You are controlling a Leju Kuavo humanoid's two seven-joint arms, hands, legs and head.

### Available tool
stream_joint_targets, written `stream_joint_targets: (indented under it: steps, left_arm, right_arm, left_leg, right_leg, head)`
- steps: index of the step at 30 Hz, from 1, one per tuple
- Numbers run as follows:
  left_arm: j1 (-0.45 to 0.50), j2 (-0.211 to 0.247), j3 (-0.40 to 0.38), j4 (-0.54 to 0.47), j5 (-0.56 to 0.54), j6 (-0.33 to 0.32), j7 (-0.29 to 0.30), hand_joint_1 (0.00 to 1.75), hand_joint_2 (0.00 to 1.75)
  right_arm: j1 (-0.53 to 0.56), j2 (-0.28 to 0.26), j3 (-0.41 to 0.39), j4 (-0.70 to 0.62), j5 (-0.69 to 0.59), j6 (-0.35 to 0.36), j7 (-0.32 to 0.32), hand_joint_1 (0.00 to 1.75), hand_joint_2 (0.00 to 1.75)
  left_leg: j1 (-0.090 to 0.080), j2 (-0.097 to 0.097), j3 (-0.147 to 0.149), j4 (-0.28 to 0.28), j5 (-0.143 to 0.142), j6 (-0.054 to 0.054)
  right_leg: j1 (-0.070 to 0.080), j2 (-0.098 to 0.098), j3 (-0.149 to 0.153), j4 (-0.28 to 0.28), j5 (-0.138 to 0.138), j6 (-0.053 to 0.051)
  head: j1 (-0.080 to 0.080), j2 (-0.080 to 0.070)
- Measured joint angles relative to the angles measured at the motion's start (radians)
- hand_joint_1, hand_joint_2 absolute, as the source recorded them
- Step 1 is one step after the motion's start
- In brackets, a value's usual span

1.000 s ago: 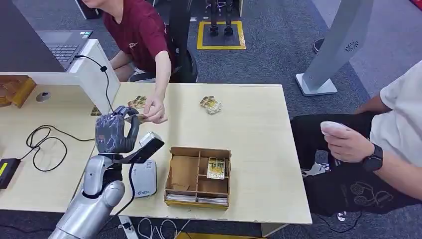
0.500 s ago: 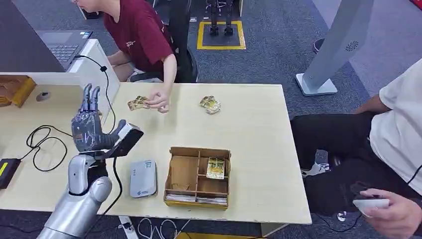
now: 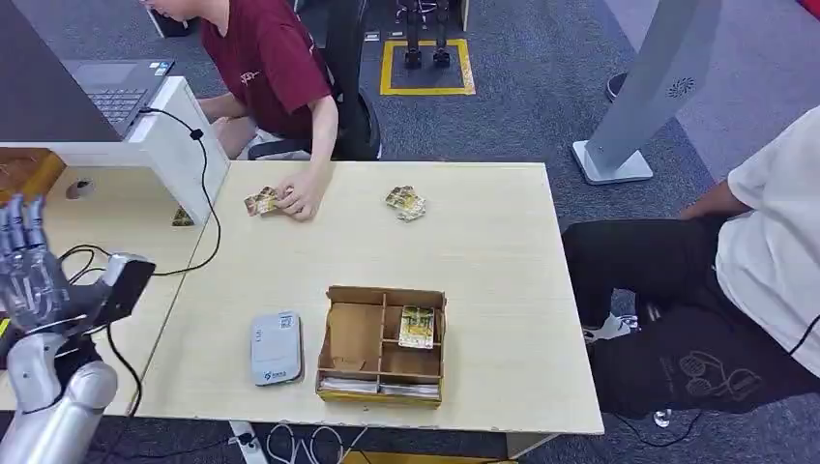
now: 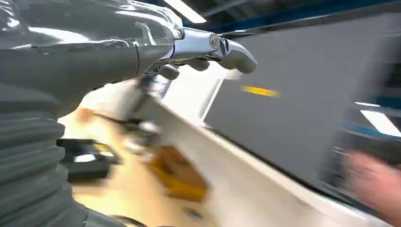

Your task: Pass the card to the sensor for recognition and then transmit it.

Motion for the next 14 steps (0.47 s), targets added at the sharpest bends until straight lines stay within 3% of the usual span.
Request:
stream_joint_targets:
  steps: [4,7,10,12,14]
  left_arm:
    - [0.097,0.035,0.172,-0.034,0.04,-0.008,-0.071,0.0,1.75]
    - [0.127,0.041,0.228,-0.046,0.022,-0.008,-0.07,0.0,1.75]
    - [0.18,0.05,0.28,-0.06,-0.031,-0.009,-0.028,0.0,1.75]
    - [0.236,0.047,0.359,-0.061,-0.062,-0.044,-0.055,0.0,1.75]
    - [0.267,0.028,0.496,-0.052,-0.08,-0.119,-0.13,0.0,1.75]
  right_arm:
    - [0.023,0.0,0.004,-0.03,-0.003,0.018,-0.003,0.0,0.0]
    - [0.023,0.0,0.011,-0.045,-0.004,0.022,-0.003,0.0,0.0]
    - [0.029,0.0,0.018,-0.061,-0.019,0.031,-0.003,0.0,0.0]
    - [0.043,0.001,0.02,-0.08,-0.03,0.048,-0.004,0.0,0.0]
    - [0.062,0.003,0.02,-0.106,-0.037,0.063,-0.003,0.0,0.0]
  left_leg:
    - [0.0,-0.006,-0.003,0.0,0.0,-0.001]
    - [0.0,-0.007,-0.004,0.0,0.0,-0.001]
    - [0.0,-0.005,-0.002,0.0,0.0,-0.001]
    - [0.0,-0.003,-0.001,0.0,-0.002,-0.001]
    - [0.0,-0.003,-0.002,0.0,-0.002,-0.001]
  right_leg:
    - [0.0,-0.006,-0.002,0.0,-0.002,-0.001]
    - [0.0,-0.007,0.0,0.0,-0.002,-0.001]
    - [0.0,-0.005,0.001,0.0,-0.002,-0.001]
    - [0.0,-0.003,0.001,0.0,-0.002,-0.001]
    - [0.0,-0.004,0.0,0.0,-0.003,-0.002]
  head:
    - [-0.002,0.0]
    - [-0.002,0.0]
    - [0.0,0.0]
    - [-0.001,0.0]
    - [-0.001,0.0]
